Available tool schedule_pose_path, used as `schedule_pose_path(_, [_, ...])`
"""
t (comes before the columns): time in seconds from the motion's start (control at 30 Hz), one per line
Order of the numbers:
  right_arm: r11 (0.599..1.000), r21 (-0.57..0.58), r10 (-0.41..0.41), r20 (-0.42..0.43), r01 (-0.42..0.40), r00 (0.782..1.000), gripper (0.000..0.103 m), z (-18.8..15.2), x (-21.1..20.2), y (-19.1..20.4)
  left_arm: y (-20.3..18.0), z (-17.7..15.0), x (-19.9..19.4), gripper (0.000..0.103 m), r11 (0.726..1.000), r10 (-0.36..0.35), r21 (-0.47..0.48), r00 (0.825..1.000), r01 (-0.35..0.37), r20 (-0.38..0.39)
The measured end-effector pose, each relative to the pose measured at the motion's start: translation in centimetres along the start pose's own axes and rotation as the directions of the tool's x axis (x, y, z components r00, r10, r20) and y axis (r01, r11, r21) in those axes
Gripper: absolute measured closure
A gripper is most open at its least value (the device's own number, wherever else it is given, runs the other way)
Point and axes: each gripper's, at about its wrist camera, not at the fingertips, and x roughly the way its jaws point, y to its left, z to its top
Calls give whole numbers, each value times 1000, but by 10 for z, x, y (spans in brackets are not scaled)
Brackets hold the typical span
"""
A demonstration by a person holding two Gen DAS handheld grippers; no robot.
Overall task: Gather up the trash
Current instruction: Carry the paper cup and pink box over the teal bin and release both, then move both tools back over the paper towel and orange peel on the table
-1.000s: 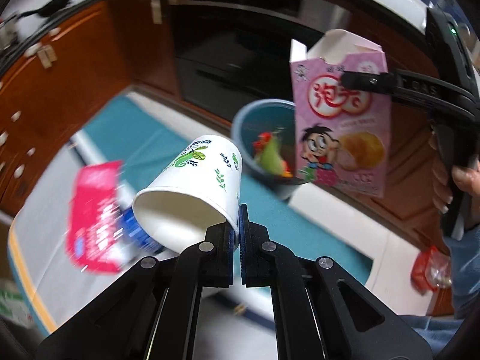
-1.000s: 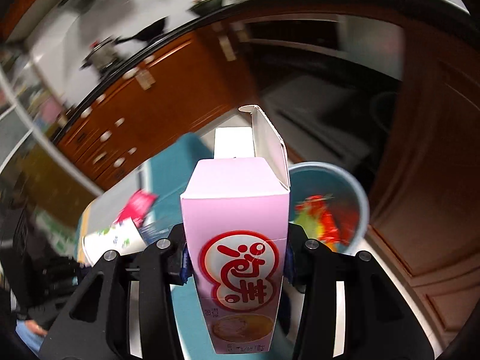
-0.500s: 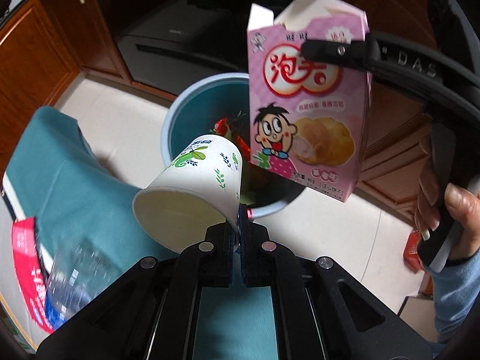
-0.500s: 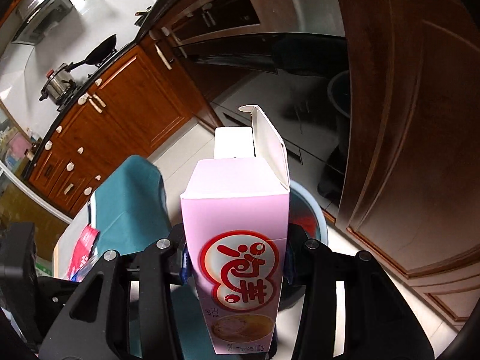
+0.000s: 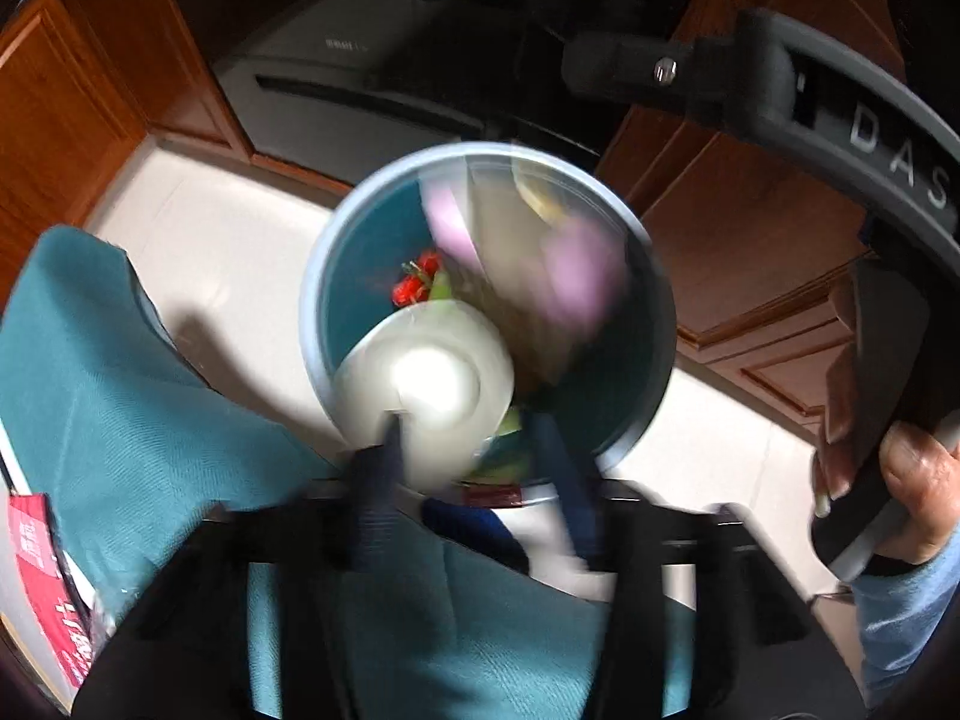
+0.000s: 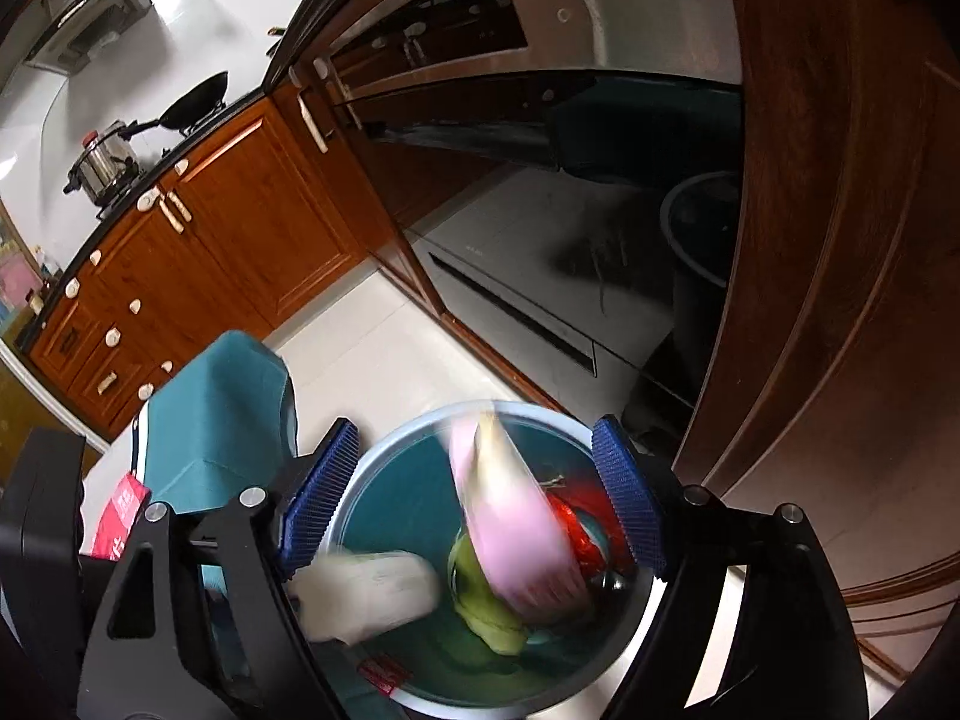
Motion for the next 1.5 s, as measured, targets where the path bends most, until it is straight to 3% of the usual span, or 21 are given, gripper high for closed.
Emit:
schedule_pose_path(0.1, [1000, -6, -1, -23, 1, 1000, 19, -1, -1, 2, -2, 0, 2, 46, 1000, -11, -3, 1000, 11, -8])
schedule_pose_path(0.23, [1000, -12, -4, -58, 3, 998, 19, -4, -5, 7, 1, 0, -1, 37, 1000, 11, -7, 1000, -11, -1])
schedule_pose_path(0.4, [999, -41, -14, -109, 10, 994, 19, -11, -8, 17, 1, -3, -14, 34, 1000, 0, -27, 1000, 0, 17])
schedule_pose_path(0.8, [992, -126, -16, -159, -4, 987, 16, -25, -50, 62, 6, -40, -76, 25, 998, 11, -68, 994, -3, 111])
schedule_pose_path(1.1, [972, -221, 34, -184, -76, 982, 16, -40, -90, 128, 39, -106, -137, 5, 989, 67, -140, 974, -38, 214])
schedule_pose_path(1.3, [943, -293, 86, -245, -158, 966, 16, -61, -98, 187, 79, -159, -160, 4, 973, 113, -220, 969, -63, 222])
schedule_pose_path(1.5, [907, -354, 111, -327, -230, 939, 16, -91, -91, 238, 136, -224, -172, 4, 938, 188, -328, 960, -113, 207])
